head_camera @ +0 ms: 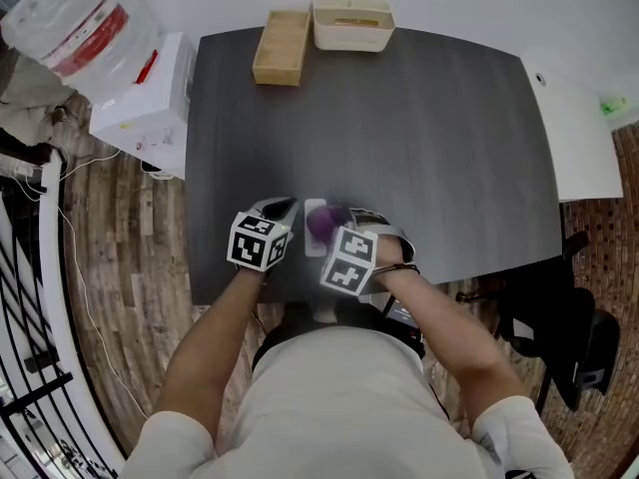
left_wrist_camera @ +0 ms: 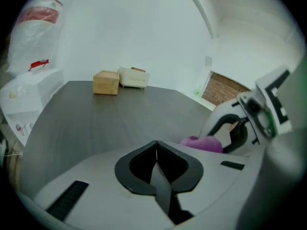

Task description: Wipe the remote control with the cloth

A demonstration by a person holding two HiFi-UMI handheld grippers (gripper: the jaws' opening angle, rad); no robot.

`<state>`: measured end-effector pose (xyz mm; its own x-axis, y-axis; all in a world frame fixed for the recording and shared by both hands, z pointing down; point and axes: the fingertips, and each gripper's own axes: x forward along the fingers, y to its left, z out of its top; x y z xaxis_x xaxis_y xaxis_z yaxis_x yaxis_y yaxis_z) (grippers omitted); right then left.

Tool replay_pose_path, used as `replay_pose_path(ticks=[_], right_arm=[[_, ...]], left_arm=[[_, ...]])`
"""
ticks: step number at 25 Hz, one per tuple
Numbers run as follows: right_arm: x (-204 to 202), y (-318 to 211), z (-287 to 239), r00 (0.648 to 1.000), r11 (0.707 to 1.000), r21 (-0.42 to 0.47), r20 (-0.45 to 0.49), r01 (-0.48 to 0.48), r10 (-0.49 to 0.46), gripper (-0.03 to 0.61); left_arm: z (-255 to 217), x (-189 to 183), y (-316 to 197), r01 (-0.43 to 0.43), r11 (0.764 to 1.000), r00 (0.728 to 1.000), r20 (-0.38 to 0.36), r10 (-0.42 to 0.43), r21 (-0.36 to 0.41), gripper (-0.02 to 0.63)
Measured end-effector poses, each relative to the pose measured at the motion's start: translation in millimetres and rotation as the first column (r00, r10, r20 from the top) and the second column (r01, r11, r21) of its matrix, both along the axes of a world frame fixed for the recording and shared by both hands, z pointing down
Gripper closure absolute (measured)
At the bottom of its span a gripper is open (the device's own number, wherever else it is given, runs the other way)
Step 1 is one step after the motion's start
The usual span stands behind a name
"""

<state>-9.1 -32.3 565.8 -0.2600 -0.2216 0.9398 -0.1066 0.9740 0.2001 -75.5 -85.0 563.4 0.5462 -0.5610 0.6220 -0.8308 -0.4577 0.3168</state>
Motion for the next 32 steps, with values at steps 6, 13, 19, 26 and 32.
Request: replay_pose_path(ticks=[6,13,19,26,32], right_arm=[[-19.2,22.0,16.4,0.999,0.998,-0.045,-0.014,0.043,-0.043,0.446],[-17.8,25.6,19.6,0.999,0.998,-0.047,-0.032,0.040,-0.042,0.446],[-12.0,56.8,19.0,0.991,0.991,-0.047,-0.032,0.126,-0.128,0.446],[9.2,112.4,26.8,0.987,0.963,-0.221,-0.002,0.155,-0.159,0.446],[25.1,61.4,4.6,0.974,0.959,-0.238,0.128,-0.152,0.186,0.446]], left_arm=[[8.7,33.1,-25.1,-0.306,0.949,0.942,0.124,0.313,-0.079,0.609],[35.1,60.0,-14.8,-0.486,0.850,0.830,0.198,0.521,-0.202,0.611],[35.5,57.7,-15.2,-0.407,0.890,0.896,0.100,0.433,-0.207,0.609],[35.4,55.4,-15.8,-0.348,0.918,0.928,0.069,0.367,-0.191,0.609],[18.3,36.7,-17.8,-0.243,0.962,0.967,0.051,0.251,-0.121,0.609]])
